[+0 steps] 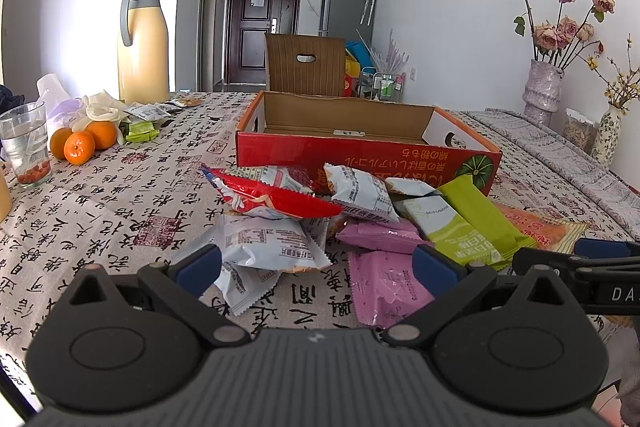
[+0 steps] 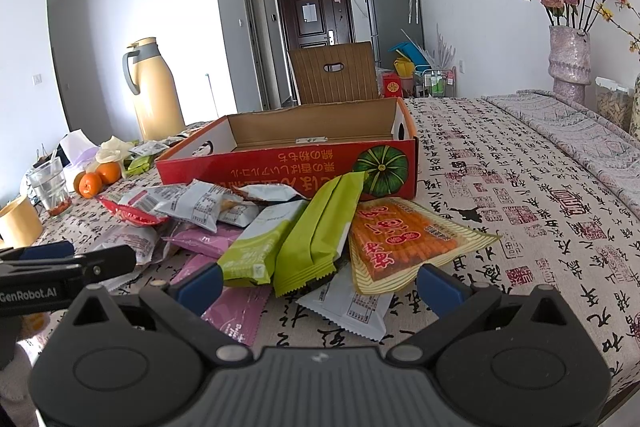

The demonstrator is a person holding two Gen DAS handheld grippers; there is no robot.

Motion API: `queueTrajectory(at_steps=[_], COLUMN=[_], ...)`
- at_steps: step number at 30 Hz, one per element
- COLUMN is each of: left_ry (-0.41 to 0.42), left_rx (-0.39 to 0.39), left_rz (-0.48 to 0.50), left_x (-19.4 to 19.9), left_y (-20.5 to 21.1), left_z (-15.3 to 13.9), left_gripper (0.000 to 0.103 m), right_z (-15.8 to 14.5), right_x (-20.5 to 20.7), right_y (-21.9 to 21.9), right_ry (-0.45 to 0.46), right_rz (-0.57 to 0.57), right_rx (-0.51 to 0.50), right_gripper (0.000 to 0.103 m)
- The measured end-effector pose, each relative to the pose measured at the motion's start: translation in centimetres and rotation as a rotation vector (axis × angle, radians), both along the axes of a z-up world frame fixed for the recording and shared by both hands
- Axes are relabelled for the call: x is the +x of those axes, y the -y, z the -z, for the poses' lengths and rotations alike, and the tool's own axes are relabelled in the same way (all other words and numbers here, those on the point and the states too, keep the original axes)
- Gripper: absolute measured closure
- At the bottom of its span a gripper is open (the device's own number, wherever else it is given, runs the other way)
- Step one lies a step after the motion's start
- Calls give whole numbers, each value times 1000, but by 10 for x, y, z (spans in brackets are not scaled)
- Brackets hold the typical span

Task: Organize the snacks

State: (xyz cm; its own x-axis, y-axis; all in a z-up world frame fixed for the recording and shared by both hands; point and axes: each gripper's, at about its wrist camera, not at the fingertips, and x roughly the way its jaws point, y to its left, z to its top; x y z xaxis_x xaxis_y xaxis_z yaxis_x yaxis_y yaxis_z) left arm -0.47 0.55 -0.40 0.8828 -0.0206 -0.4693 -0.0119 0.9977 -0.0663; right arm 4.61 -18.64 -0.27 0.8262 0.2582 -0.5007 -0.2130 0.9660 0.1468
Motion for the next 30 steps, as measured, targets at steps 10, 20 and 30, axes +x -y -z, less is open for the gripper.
queueTrajectory(at_steps=[10, 20, 30], left_ry=[2, 10, 15], left_rx=[-12, -17, -17], left_rz=[-1, -21, -40], left_x=[1, 7, 18], left_y=[-1, -5, -12], left_z=[1, -1, -3], left_gripper=[0, 0, 0], right_z=[-1, -11, -8], right_x=[0, 21, 77], right_y=[1, 0, -23], right_ry=[20, 42, -17], right_rz=[-2, 2, -16], right_rx=[11, -4, -102], right_gripper=[0, 7, 42])
